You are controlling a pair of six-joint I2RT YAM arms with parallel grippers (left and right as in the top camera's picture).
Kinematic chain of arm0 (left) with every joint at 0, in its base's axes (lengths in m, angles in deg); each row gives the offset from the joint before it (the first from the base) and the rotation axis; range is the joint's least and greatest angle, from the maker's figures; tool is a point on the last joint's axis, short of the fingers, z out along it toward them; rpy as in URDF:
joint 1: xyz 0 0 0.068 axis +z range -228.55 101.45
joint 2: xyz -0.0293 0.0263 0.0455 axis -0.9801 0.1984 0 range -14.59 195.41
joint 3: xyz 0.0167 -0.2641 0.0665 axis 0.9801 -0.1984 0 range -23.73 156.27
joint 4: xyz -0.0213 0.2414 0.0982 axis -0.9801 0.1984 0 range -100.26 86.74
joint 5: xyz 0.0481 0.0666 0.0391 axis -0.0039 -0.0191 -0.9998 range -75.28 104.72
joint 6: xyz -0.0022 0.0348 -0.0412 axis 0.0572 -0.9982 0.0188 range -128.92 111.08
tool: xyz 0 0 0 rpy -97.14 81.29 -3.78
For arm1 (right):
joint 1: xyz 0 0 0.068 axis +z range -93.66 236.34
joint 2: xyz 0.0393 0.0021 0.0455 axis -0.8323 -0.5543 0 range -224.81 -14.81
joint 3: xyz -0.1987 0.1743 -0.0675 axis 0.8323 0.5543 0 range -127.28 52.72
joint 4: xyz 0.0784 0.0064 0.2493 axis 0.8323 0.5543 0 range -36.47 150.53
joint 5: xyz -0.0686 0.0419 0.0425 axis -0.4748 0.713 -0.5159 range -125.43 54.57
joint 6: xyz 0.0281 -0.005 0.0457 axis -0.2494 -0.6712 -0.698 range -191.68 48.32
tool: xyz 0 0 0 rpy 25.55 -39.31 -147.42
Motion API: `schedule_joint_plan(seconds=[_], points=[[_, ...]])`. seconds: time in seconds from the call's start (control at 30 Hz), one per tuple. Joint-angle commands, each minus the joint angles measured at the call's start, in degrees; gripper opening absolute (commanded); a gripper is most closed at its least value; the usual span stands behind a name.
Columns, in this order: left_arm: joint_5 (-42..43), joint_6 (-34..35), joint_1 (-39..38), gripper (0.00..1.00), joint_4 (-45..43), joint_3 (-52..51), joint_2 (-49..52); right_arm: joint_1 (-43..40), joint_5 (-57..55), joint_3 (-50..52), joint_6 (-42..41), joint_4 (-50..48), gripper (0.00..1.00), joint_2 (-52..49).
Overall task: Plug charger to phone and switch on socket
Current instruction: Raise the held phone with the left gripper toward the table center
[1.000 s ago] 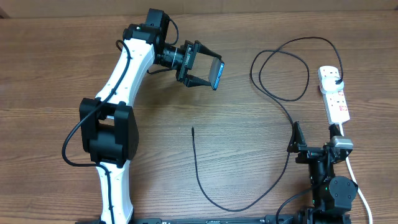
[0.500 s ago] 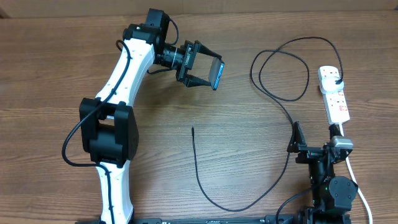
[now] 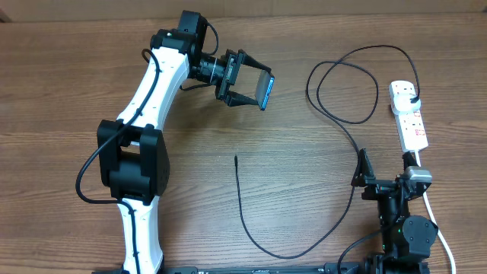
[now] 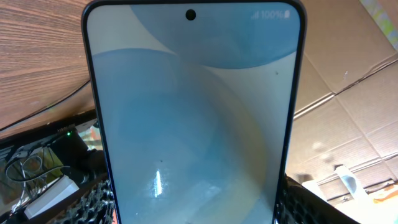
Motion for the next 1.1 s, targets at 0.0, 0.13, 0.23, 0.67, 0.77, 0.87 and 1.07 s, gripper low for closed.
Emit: schedule_joint_plan(seconds=[0.0, 0.13, 0.23, 0.67, 0.77, 0.87, 1.07], points=[[2.73, 0.81, 0.11, 0.04, -0.04, 1.84, 0.28, 0.31, -0.37, 0.61, -0.04, -0.2, 1.0, 0.57], [-1.38, 1.25, 0.11, 0.04, -0.02, 1.84, 0.28, 0.31, -0.37, 0.61, -0.04, -0.2, 1.0, 0.57], [-2.93, 1.22, 0.11, 0.04, -0.02, 1.84, 0.28, 0.31, -0.37, 0.61, -0.04, -0.2, 1.0, 0.57], [-21.7, 1.16, 0.04, 0.04, 0.0, 1.84, 0.28, 0.31, -0.37, 0.61, -0.04, -0.2, 1.0, 0.57], [-26.01, 0.52, -0.2, 0.04, 0.04, 1.84, 0.28, 0.31, -0.37, 0.61, -0.04, -0.2, 1.0, 0.57], [-29.51, 0.57, -0.66, 0.04, 0.02, 1.84, 0.28, 0.31, -0.37, 0.61, -0.04, -0.2, 1.0, 0.57], [-37.11, 0.57, -1.86, 0.04, 0.04, 1.84, 0.28, 0.31, -0.37, 0.61, -0.04, -0.2, 1.0, 0.57]])
